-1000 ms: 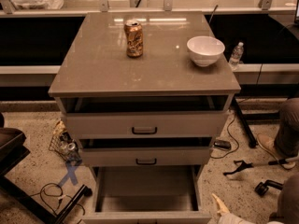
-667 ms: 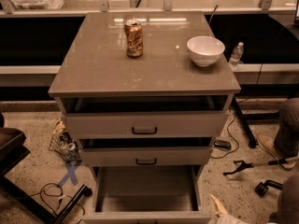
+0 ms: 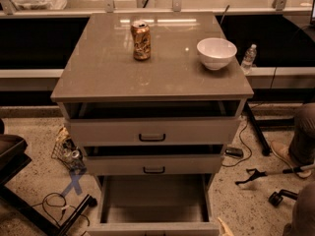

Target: Close bottom drawer

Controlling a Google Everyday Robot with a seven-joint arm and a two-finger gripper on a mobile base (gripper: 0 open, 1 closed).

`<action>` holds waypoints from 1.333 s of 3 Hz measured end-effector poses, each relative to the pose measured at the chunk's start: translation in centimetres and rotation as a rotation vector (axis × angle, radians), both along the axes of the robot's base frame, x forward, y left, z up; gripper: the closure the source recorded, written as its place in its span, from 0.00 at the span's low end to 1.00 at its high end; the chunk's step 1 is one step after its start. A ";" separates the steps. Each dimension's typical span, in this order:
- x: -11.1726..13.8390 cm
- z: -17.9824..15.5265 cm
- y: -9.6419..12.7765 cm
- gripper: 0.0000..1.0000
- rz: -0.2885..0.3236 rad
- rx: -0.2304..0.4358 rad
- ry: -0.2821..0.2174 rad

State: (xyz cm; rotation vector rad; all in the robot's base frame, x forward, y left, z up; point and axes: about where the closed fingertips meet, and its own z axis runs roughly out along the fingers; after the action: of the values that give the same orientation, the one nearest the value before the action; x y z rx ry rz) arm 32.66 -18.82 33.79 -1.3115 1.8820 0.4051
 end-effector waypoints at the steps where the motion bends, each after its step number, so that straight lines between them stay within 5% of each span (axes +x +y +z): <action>1: -0.7 -5.2 -0.3 0.00 0.004 0.046 0.021; 4: -2.1 -13.6 2.9 0.64 0.034 0.177 0.056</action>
Offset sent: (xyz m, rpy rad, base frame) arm -0.0217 -0.0043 -0.1314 0.1050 0.0603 0.0223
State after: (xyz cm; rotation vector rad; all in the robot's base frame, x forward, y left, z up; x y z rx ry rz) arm 30.58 -15.87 20.18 -1.2260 1.8268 0.6171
